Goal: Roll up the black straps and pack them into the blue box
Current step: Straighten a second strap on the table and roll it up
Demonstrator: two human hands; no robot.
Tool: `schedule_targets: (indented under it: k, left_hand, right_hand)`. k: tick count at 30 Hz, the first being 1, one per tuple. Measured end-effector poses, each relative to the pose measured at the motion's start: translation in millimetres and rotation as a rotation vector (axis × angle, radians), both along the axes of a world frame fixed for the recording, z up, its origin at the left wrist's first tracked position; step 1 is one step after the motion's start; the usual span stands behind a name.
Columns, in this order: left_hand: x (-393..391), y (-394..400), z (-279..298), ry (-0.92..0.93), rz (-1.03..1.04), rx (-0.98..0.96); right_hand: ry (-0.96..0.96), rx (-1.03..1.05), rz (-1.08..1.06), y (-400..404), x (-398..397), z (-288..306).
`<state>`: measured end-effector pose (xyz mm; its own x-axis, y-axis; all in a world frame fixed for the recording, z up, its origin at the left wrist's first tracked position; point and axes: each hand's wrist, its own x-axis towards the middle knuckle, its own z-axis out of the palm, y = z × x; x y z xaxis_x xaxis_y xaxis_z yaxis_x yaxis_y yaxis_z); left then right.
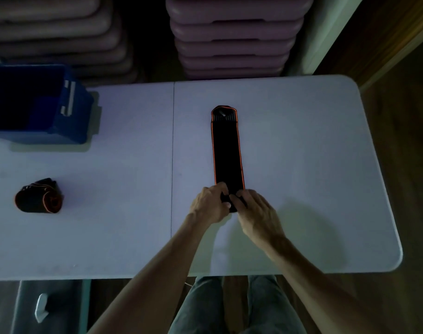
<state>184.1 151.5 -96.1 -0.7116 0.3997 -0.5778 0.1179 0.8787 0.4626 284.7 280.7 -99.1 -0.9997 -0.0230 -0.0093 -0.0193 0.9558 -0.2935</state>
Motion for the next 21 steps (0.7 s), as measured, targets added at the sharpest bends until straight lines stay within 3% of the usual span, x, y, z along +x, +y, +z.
schedule_targets:
  k: [6,11,15,21]
  left_hand:
    - [-1,3,-2,0.021,0.093,0.015]
    - [8,-6,-1,0.294,-0.189,0.104]
    - [11,-13,0,0.272,-0.302,0.120]
    - [-3,-4,8,0.167,-0.237,0.115]
  right_hand:
    - [-0.056,-0.027,-0.011,5,-3,-5]
    - [-0.175,-0.026,-0.010,10,-21,2]
    - [-0.272,-0.084,0.035,18,-28,8]
    - [-0.398,-0.247,0.036,33,-46,9]
